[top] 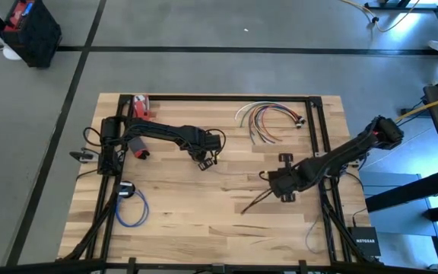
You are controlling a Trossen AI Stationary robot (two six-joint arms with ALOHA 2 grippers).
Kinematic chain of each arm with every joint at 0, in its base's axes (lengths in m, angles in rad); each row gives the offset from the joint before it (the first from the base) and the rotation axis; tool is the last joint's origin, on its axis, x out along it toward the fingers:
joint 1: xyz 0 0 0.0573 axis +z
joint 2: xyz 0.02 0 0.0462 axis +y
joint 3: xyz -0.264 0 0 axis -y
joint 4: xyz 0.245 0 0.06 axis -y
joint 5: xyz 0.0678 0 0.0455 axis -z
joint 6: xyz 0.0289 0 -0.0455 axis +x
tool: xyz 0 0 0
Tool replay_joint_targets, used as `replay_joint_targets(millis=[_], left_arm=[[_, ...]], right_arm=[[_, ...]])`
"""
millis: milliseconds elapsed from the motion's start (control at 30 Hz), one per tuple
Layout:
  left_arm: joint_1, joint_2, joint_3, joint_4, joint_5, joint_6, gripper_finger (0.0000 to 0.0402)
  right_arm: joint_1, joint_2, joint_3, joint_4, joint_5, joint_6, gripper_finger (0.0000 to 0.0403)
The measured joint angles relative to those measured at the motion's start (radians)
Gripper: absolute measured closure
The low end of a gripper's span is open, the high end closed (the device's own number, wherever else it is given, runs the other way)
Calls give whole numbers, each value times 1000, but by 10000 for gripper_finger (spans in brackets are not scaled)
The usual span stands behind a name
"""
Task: Coil cords
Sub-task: Uncoil the blue cable wire from the spool
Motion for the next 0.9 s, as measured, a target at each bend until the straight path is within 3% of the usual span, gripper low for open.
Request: replay_joint_targets(millis=[200, 333, 500, 600, 767, 900], left_arm=[[0, 0, 0, 1, 0, 0, 402], [0, 0, 0, 6, 0, 0, 402], [0, 0, 0, 7, 0, 0, 402], [0, 0, 0, 7, 0, 0, 402], [0, 0, 0, 9, 0, 0, 402], [0, 0, 0, 8, 0, 1, 402]], right_arm=[[0, 5, 1, 88, 195, -22, 329], [-1, 5, 0, 216, 224, -96, 264], [-66, 22, -40, 529, 196, -236, 203], [-135, 62, -74, 713, 183, -295, 194], [-258, 146, -86, 866, 132, -363, 200], [-343, 225, -86, 1003, 24, -376, 210]])
